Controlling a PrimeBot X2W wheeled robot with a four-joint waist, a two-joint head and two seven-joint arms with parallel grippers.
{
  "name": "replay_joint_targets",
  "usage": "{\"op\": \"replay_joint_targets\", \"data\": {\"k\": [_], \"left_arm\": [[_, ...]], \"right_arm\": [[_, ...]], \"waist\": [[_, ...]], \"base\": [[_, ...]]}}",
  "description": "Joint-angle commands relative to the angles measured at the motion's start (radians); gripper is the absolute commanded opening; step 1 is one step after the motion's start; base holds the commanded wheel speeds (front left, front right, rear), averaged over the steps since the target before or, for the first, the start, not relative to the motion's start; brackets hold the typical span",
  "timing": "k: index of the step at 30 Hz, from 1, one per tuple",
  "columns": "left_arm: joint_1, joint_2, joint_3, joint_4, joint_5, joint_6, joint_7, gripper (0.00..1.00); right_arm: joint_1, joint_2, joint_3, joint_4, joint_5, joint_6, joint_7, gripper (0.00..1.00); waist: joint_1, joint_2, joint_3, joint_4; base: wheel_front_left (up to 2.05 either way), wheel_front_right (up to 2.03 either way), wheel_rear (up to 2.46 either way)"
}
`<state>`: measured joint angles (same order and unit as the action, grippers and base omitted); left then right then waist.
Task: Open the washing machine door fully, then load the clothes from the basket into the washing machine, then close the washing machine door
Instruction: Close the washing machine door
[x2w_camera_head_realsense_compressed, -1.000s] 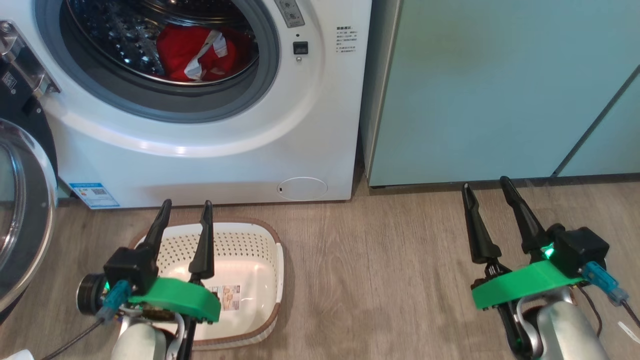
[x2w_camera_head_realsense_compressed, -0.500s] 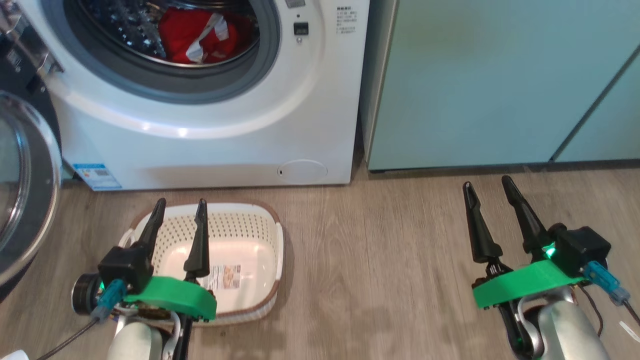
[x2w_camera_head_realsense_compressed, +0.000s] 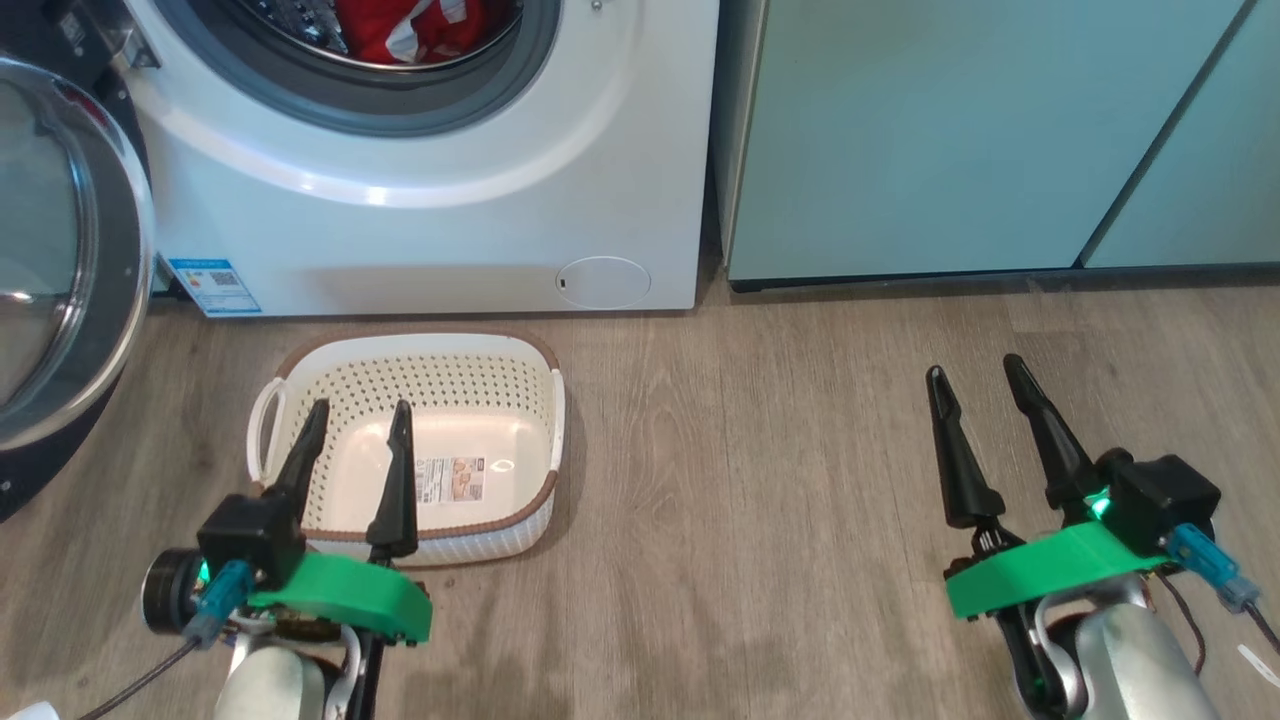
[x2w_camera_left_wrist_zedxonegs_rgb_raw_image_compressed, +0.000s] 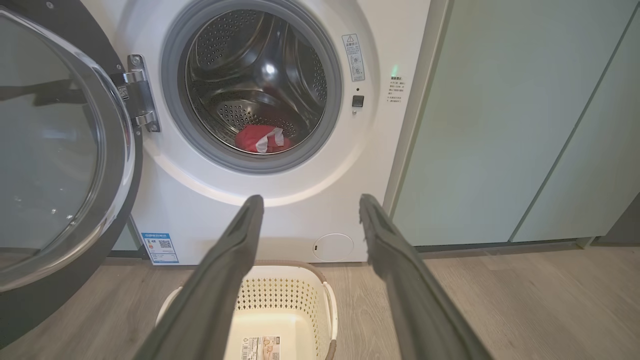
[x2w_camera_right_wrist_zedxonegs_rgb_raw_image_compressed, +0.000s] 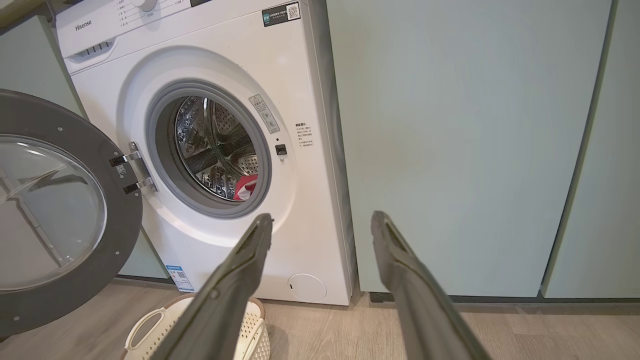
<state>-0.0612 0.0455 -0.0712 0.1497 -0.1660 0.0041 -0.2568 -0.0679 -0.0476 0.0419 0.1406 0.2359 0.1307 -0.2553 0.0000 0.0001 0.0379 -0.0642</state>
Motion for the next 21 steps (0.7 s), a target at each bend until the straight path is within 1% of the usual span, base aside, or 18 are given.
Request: {"op": "replay_joint_targets", "data": {"k": [1, 3, 21], "left_arm": [[-0.038, 0.005, 0.028, -0.027, 0.007, 0.007, -0.005, 1.0], [-0.038, 0.005, 0.028, -0.025, 0.007, 0.008, -0.005, 1.0], [-0.034, 0.005, 0.023, -0.022, 0.011, 0.006, -0.005, 1.0]], "right_arm": [[-0.02, -0.003, 0.024, -0.028, -0.001, 0.0, -0.006, 1.0], [-0.02, -0.003, 0.024, -0.029, -0.001, 0.0, -0.006, 1.0], [-0.018, -0.003, 0.023, -0.024, 0.001, 0.0, -0.006, 1.0]], "waist": [[0.0, -0.0001, 0.0, 0.0], [0.0, -0.0001, -0.001, 0.0], [0.0, -0.0001, -0.005, 0.004]], "base": [[-0.71, 0.71, 0.0], [-0.51, 0.51, 0.0], [0.0, 0.0, 0.0]]}}
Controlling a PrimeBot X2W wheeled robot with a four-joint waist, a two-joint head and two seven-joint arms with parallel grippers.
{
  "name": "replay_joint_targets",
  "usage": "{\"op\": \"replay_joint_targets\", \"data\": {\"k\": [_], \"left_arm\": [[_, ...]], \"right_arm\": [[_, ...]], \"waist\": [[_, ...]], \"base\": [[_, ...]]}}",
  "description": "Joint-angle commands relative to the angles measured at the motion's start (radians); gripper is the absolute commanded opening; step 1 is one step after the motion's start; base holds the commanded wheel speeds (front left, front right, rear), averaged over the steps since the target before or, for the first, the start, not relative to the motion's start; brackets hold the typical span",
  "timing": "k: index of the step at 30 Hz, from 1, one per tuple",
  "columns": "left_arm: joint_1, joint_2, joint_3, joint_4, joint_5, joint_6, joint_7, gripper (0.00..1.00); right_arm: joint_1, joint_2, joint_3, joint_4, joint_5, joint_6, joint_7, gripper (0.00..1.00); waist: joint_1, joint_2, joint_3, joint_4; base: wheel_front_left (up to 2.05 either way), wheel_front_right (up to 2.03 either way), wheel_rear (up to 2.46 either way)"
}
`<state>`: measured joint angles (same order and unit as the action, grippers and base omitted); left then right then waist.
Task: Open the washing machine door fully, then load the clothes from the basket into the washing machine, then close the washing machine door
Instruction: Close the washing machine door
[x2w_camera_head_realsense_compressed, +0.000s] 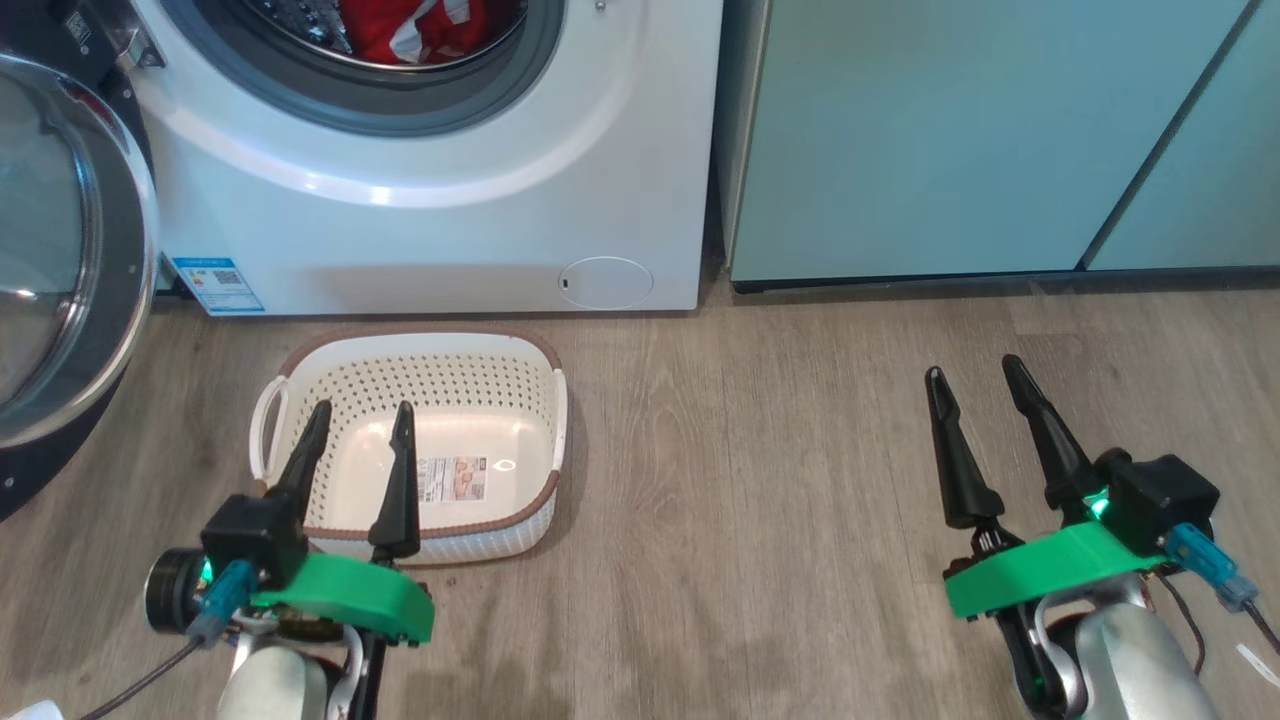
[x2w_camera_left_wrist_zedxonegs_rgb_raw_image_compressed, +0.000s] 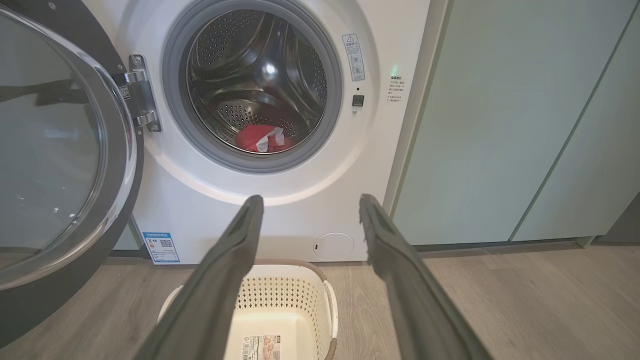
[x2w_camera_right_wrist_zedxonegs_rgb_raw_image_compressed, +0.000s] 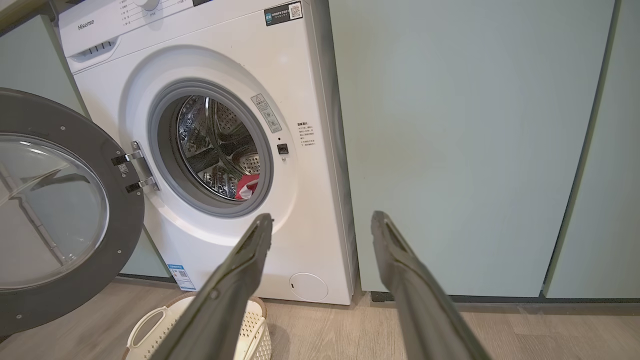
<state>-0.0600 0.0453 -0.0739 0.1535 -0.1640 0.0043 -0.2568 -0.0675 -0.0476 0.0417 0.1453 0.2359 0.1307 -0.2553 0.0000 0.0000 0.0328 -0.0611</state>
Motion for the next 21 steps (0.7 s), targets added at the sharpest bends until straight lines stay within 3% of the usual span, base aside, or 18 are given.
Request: {"op": "replay_joint_targets", "data": {"k": [1, 14, 21], "left_arm": [[-0.036, 0.005, 0.023, -0.025, 0.009, 0.006, -0.005, 1.0], [-0.057, 0.005, -0.004, -0.021, 0.001, 0.01, -0.005, 1.0], [-0.055, 0.005, 0.001, -0.016, -0.002, 0.018, -0.005, 1.0]], "right_arm": [[-0.018, -0.003, 0.022, -0.03, 0.001, 0.0, -0.006, 1.0], [-0.017, -0.003, 0.014, -0.042, -0.004, 0.0, -0.006, 1.0], [-0.024, -0.003, 0.019, -0.037, -0.007, 0.0, -0.006, 1.0]], "waist": [[0.0, 0.0, 0.0, 0.005], [0.0, 0.0, 0.046, 0.147], [0.0, 0.0, 0.053, 0.282]], "base": [[0.0, 0.0, 0.0], [0.0, 0.0, 0.0], [0.0, 0.0, 0.0]]}}
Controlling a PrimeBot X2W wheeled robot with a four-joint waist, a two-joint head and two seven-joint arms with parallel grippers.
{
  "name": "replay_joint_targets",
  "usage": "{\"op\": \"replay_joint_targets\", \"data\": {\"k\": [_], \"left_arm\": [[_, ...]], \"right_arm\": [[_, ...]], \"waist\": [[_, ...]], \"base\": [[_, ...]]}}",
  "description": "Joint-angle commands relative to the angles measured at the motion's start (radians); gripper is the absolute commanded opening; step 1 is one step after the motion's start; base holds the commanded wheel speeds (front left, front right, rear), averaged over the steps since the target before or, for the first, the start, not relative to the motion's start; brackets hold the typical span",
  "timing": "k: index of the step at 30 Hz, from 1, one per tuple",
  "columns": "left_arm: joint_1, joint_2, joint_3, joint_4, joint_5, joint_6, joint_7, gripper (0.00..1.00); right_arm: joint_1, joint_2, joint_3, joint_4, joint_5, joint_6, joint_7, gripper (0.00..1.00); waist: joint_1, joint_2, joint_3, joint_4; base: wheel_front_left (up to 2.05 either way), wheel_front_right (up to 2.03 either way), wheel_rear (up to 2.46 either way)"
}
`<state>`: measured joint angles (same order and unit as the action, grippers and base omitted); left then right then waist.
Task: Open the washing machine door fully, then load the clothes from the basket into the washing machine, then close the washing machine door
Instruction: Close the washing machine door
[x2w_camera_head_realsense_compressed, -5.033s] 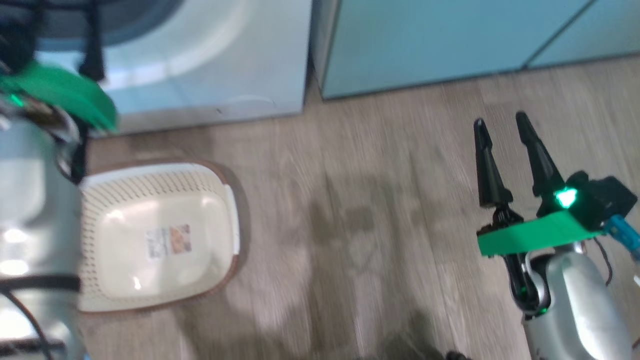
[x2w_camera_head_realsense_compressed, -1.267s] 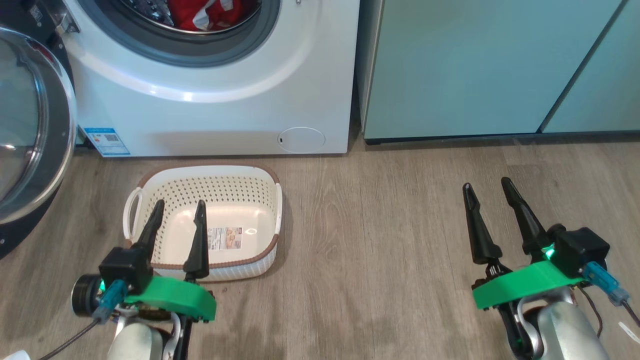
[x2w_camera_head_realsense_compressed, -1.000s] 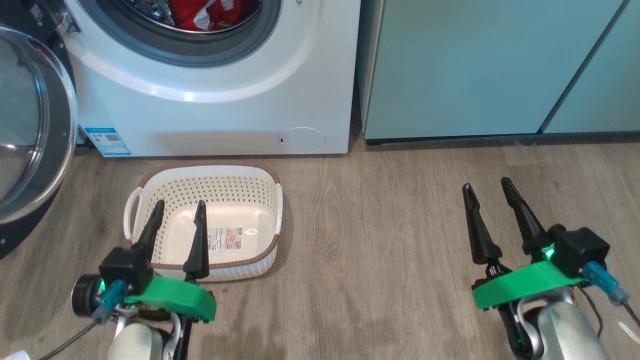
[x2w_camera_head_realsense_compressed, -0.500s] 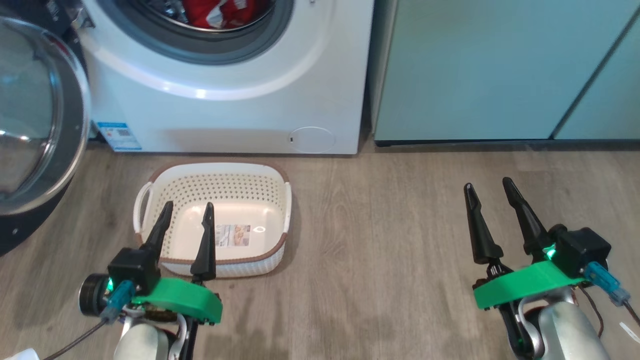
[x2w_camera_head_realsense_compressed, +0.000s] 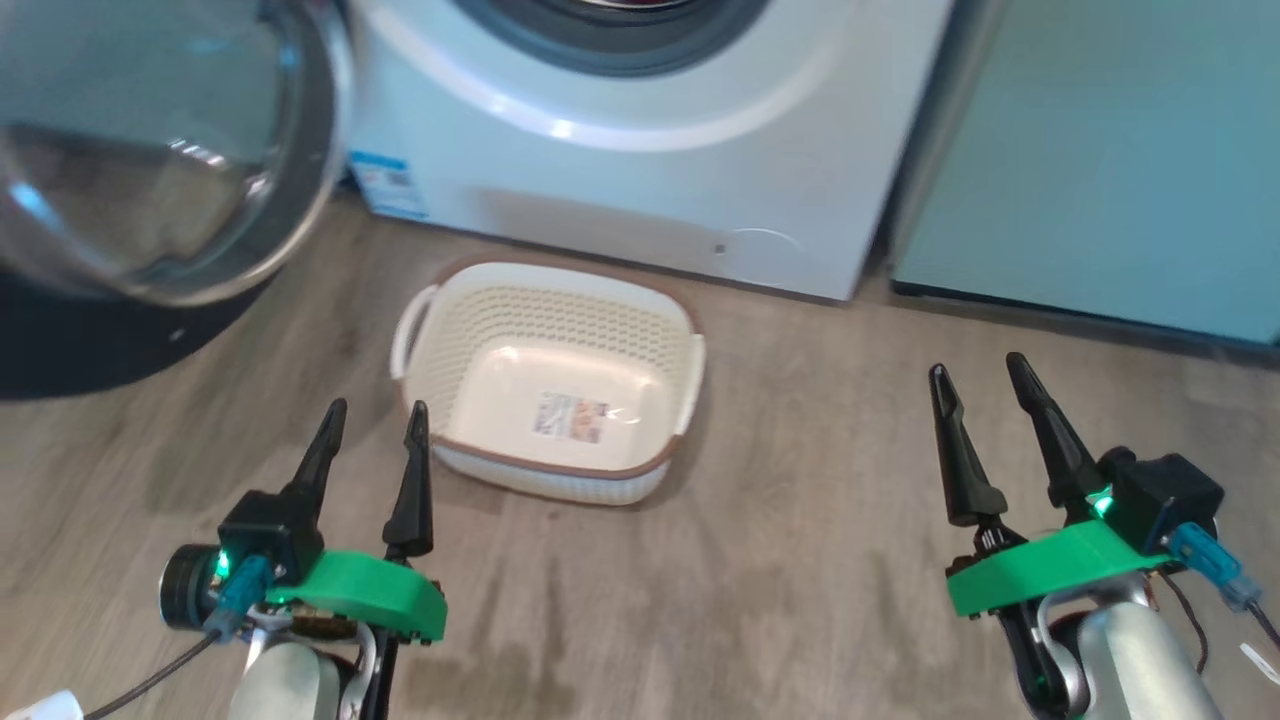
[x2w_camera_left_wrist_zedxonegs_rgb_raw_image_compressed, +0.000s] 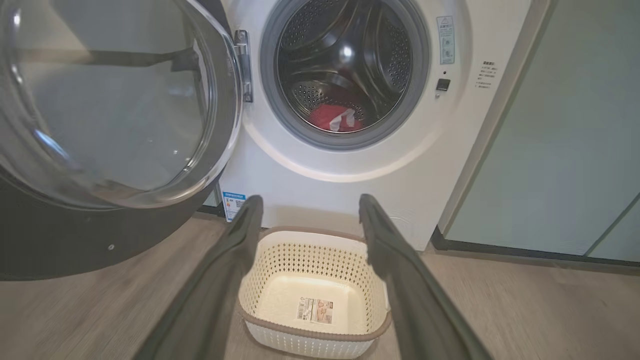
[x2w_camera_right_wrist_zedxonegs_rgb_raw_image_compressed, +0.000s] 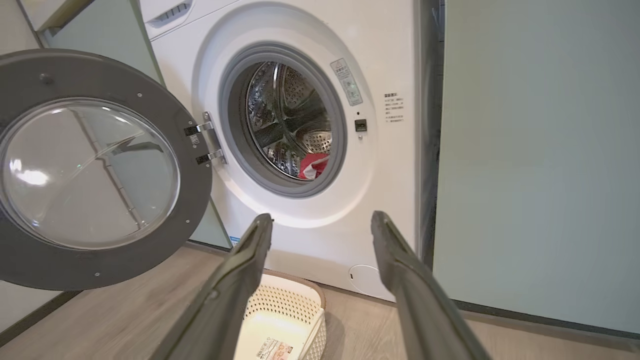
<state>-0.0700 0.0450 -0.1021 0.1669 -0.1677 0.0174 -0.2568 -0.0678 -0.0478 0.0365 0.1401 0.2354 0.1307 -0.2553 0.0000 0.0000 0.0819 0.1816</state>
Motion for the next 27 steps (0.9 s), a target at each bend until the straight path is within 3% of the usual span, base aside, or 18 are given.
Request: {"op": "replay_joint_targets", "data": {"k": [1, 9, 16, 27], "left_arm": [[-0.043, 0.005, 0.029, -0.028, 0.003, 0.005, -0.005, 1.0], [-0.018, 0.005, 0.038, -0.018, 0.027, -0.008, -0.005, 1.0], [0.012, 0.005, 0.053, -0.025, 0.06, -0.02, -0.005, 1.0], [0.048, 0.005, 0.083, -0.085, 0.052, 0.016, -0.005, 1.0]], "right_arm": [[-0.023, -0.002, 0.025, -0.03, -0.006, 0.0, -0.006, 1.0], [0.0, -0.002, 0.04, -0.015, 0.018, 0.0, -0.006, 1.0], [0.016, -0.002, 0.053, -0.014, 0.04, 0.0, -0.006, 1.0], [-0.041, -0.002, 0.115, 0.016, 0.041, 0.0, -0.006, 1.0]], "waist": [[0.0, 0.0, 0.001, 0.059], [0.0, 0.0, -0.061, 0.215], [0.0, 0.0, -0.105, 0.313], [0.0, 0.0, -0.08, 0.338]], "base": [[0.0, 0.0, 0.0], [0.0, 0.0, 0.0], [0.0, 0.0, 0.0], [0.0, 0.0, 0.0]]}}
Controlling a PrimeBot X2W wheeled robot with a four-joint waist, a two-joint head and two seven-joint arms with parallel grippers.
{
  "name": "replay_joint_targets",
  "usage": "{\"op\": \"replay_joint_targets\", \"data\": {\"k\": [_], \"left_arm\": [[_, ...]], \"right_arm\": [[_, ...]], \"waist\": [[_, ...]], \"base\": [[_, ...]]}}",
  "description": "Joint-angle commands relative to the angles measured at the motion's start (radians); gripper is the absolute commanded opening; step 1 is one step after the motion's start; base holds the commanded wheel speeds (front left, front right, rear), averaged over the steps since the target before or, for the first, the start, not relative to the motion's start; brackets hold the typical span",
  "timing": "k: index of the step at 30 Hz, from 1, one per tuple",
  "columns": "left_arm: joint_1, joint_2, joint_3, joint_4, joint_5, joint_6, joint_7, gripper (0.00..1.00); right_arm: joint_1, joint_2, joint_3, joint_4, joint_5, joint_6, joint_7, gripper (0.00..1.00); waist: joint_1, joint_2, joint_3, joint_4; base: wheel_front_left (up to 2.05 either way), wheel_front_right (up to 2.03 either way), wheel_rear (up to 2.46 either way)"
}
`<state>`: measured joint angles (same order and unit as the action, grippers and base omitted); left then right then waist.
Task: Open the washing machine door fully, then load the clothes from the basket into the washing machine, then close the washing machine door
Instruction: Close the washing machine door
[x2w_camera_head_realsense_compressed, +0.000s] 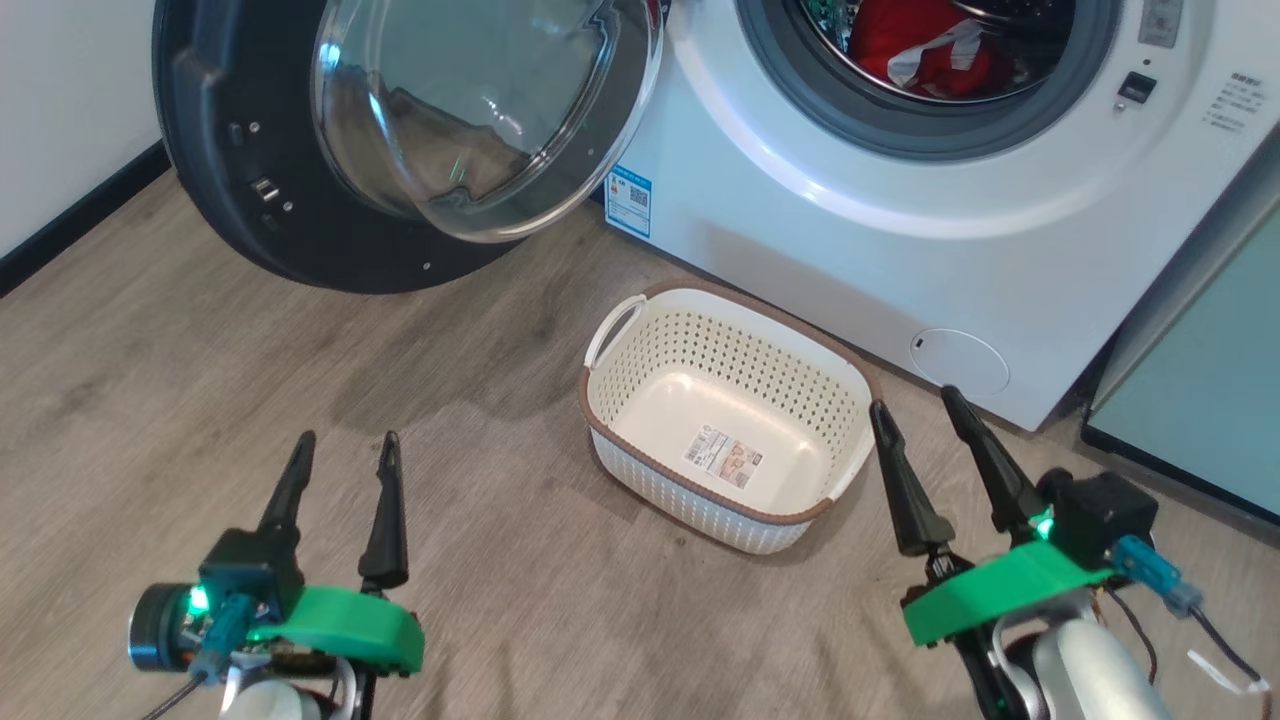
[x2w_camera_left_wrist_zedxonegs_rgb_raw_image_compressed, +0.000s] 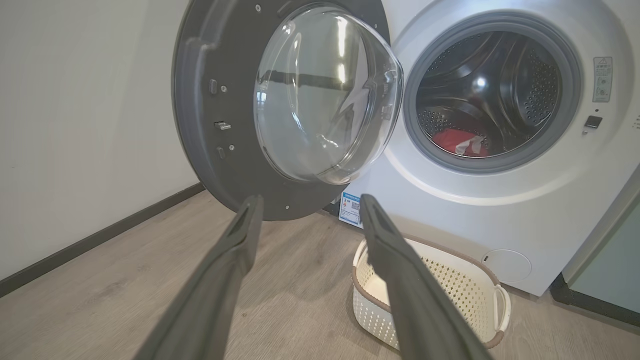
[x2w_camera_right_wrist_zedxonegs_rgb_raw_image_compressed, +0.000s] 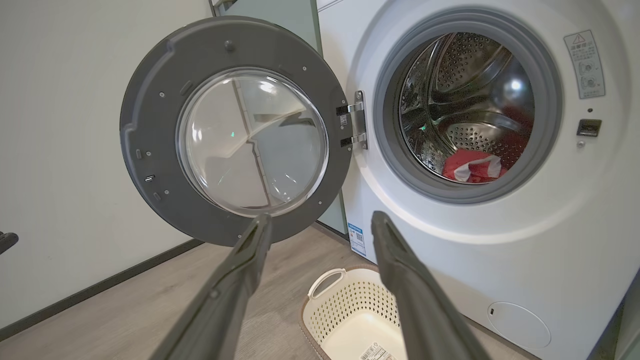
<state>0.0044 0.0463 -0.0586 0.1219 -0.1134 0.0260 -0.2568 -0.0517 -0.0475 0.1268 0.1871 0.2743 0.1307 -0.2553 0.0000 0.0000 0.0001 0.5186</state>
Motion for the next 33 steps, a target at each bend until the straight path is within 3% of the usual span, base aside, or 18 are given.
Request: {"op": "replay_joint_targets", "data": {"k": [1, 30, 31, 32, 33], "left_arm": [[-0.024, 0.004, 0.042, -0.044, -0.004, 0.01, -0.005, 1.0], [-0.024, 0.004, 0.059, -0.052, -0.011, 0.023, -0.005, 1.0], [-0.024, 0.004, 0.059, -0.052, -0.012, 0.021, -0.005, 0.92], [-0.024, 0.004, 0.058, -0.051, -0.018, 0.018, -0.005, 0.32], [-0.024, 0.004, 0.058, -0.05, -0.024, 0.015, -0.005, 0.0]], "right_arm": [[-0.062, -0.003, 0.027, -0.029, 0.003, 0.0, -0.006, 1.0], [-0.054, -0.003, 0.02, -0.026, 0.01, 0.0, -0.006, 1.0], [-0.054, -0.003, 0.02, -0.026, 0.01, 0.0, -0.006, 1.0], [-0.053, -0.003, 0.019, -0.027, 0.009, 0.0, -0.006, 1.0], [-0.053, -0.003, 0.019, -0.028, 0.009, 0.0, -0.006, 1.0]], "waist": [[0.0, 0.0, 0.003, 0.001], [0.0, 0.0, -0.002, -0.002], [0.0, 0.0, -0.001, -0.002], [0.0, 0.0, -0.001, -0.001], [0.0, 0.0, 0.0, -0.001]], "base": [[0.0, 0.0, 0.0], [0.0, 0.0, 0.0], [0.0, 0.0, 0.0], [0.0, 0.0, 0.0], [0.0, 0.0, 0.0]]}}
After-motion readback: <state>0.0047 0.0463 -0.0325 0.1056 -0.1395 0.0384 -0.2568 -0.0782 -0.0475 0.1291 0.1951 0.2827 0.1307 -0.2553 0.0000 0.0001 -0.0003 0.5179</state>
